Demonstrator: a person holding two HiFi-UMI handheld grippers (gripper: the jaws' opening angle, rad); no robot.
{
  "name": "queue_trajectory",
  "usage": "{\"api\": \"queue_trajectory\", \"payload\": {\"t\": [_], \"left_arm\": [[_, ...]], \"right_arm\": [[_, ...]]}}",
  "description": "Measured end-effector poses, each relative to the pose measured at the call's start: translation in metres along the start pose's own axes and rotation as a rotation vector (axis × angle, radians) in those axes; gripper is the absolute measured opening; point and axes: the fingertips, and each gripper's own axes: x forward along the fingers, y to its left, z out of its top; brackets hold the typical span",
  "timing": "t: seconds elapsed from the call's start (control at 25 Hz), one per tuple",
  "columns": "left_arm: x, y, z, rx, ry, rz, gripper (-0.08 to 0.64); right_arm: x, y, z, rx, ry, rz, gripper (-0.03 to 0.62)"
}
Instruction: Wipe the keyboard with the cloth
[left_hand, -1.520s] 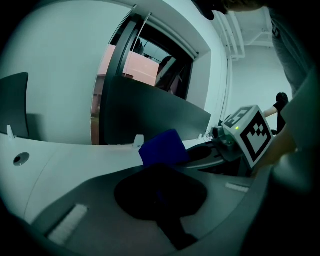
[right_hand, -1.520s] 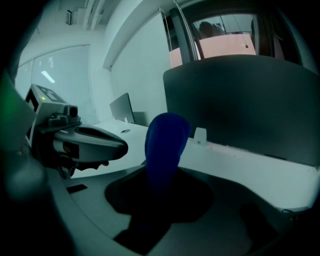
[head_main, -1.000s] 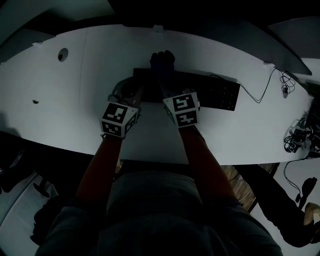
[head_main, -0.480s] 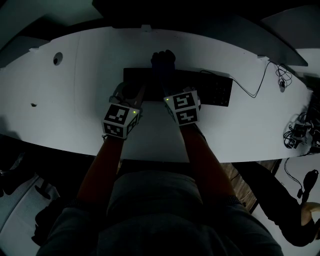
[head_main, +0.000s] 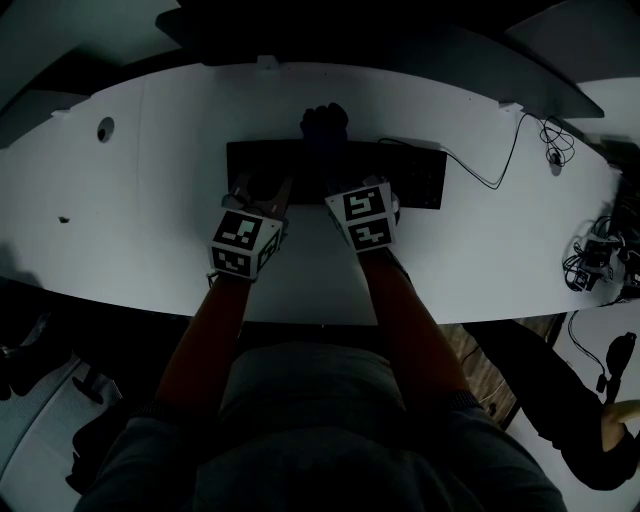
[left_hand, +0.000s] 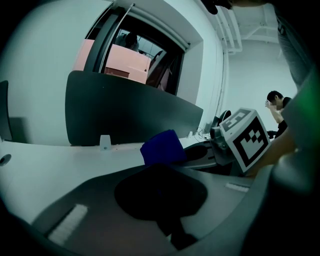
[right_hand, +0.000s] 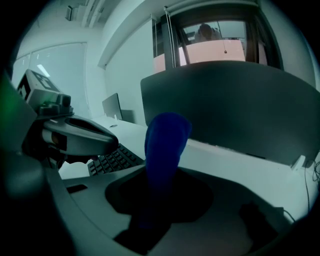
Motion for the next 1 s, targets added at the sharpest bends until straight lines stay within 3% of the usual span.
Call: {"api": "queue_trajectory", "payload": {"t": [1.0], "left_arm": [[0.068,-0.074,0.002,0.026,0.051,-0.045,0.006]], "right_arm": [[-0.047,-0.068,-0.032,-0.100,0.008,-0.062,0.126]]}}
